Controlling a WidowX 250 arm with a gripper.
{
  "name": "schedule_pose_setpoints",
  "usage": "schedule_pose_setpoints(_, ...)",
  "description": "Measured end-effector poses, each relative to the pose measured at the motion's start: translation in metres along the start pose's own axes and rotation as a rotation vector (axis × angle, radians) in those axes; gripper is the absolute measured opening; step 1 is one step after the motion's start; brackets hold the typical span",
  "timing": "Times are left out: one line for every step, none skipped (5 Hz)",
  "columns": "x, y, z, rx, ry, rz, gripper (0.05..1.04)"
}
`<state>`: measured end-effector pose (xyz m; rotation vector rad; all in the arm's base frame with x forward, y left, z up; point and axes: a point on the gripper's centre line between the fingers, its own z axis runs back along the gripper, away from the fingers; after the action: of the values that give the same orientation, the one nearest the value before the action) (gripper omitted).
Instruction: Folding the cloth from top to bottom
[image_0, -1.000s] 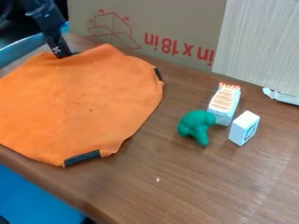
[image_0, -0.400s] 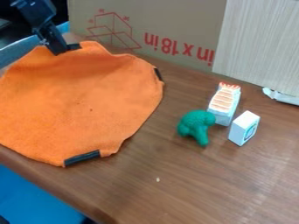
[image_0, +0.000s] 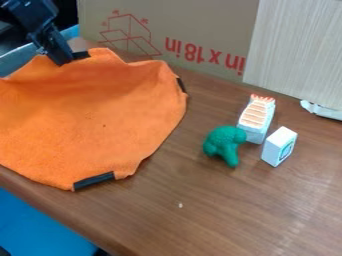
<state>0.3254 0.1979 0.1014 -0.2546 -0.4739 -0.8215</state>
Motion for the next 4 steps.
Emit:
schedule_pose_setpoints(0.002, -0.027, 0.002, -0.005, 0.004, -0.023, 0.055)
schedule_pose_setpoints(0.003, -0.05, -0.002, -0.003, 0.011, -0.042, 0.055)
schedule_pose_setpoints(0.009, -0.079, -0.009, -0.012, 0.023, -0.073, 0.055)
schedule_pose_setpoints(0.011, -0.108, -0.01, -0.004, 0.026, -0.113, 0.055)
